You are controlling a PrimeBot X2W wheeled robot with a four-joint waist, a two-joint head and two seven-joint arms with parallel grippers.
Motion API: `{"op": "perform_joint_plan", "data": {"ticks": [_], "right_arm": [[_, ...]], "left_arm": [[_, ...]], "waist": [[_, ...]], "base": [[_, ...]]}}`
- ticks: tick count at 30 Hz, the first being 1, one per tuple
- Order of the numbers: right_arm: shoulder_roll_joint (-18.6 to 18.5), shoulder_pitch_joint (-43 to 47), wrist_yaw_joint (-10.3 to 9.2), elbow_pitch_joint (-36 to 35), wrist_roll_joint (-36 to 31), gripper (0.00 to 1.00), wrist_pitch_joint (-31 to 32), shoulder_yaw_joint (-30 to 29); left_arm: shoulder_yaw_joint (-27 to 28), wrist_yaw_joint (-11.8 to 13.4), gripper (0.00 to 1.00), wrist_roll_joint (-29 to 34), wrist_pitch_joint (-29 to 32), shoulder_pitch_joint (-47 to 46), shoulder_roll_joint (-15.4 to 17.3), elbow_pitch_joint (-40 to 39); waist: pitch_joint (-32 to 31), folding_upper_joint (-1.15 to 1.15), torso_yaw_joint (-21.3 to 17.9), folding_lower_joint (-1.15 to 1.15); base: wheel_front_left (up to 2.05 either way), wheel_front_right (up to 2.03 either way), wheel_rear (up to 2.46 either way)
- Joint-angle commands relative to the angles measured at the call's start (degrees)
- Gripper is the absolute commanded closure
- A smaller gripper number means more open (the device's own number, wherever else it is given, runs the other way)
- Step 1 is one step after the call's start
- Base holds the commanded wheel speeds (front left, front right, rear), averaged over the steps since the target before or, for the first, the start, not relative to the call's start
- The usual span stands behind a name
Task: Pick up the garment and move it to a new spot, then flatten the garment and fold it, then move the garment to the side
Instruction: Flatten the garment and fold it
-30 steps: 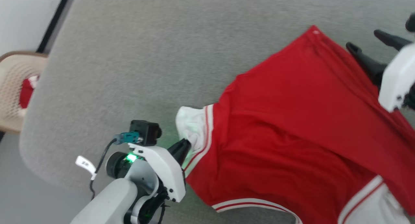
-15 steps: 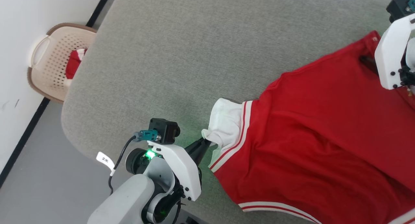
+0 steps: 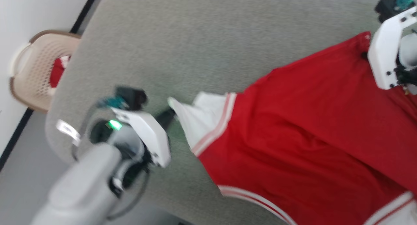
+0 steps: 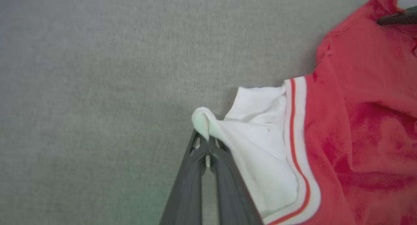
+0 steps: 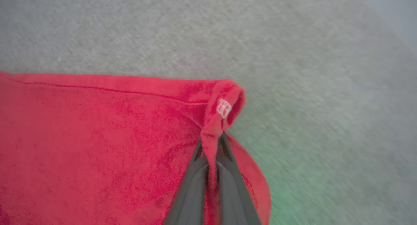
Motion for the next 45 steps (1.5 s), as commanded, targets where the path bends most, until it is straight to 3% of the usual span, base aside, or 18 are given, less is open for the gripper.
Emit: {"op": "perform_joint_plan", "data": {"ticks": [1,6,11,14,23,29,34,37,40,45], "right_arm": [[-1.3,-0.1,-0.06,0.0,0.5,1.00,-0.6,-0.1],[-4.2,-2.6,-0.05,-6.1,3.2,1.00,-4.7,-0.8],[-6.6,-4.1,-0.06,-9.4,4.2,1.00,-6.9,-3.3],[-7.0,-4.7,-0.06,-10.9,4.2,1.00,-7.8,-4.9],[-5.2,-6.3,-0.09,-14.1,3.1,1.00,-6.5,-8.4],[-2.7,-8.0,-0.09,-13.6,1.8,1.00,-4.4,-10.4],[-0.2,-10.9,-0.08,-9.5,-2.1,1.00,-6.5,-12.4],[2.7,-14.4,-0.08,-4.6,-7.1,1.00,-11.4,-13.9],[6.2,-18.2,-0.08,1.1,-12.5,1.00,-18.7,-15.4],[10.8,-24.7,-0.09,9.6,-24.4,1.00,-38.5,-20.3]], "left_arm": [[0.7,0.3,1.00,0.1,0.5,-1.6,0.5,-0.6],[4.8,2.2,1.00,0.6,6.8,-9.2,8.7,-3.6],[6.9,3.5,1.00,1.8,13.3,-17.6,13.8,-5.5],[7.2,3.1,1.00,3.2,16.6,-23.0,15.5,-5.6],[6.8,0.5,1.00,4.7,21.9,-36.1,15.4,0.2],[5.8,-1.7,1.00,5.3,22.5,-42.2,12.7,6.7],[5.1,-3.0,1.00,7.1,19.3,-46.7,9.6,11.9],[5.1,-3.4,1.00,9.7,13.1,-51.4,7.1,16.6],[5.0,-2.5,1.00,13.9,3.9,-56.6,5.2,21.7],[5.5,0.7,1.00,20.4,-14.7,-64.9,2.2,28.8]], "waist": [[-1.1,0.00,-1.9,0.00],[-3.1,0.00,-7.6,0.00],[-4.8,0.00,-11.5,0.00],[-6.0,0.00,-13.5,0.00],[-9.5,0.00,-18.6,0.00],[-10.4,0.00,-20.2,0.00],[-9.2,0.00,-20.8,0.00],[-7.1,0.00,-21.3,0.00],[-5.1,0.00,-21.8,0.00],[-2.6,0.00,-21.7,0.00]], "base": [[0.00,0.00,0.00],[0.00,0.00,0.00],[0.00,0.00,0.00],[0.00,0.00,0.00],[0.00,0.00,0.00],[0.00,0.00,0.00],[0.00,0.00,0.00],[0.00,0.00,0.00],[0.00,0.00,0.00],[0.00,0.00,0.00]]}}
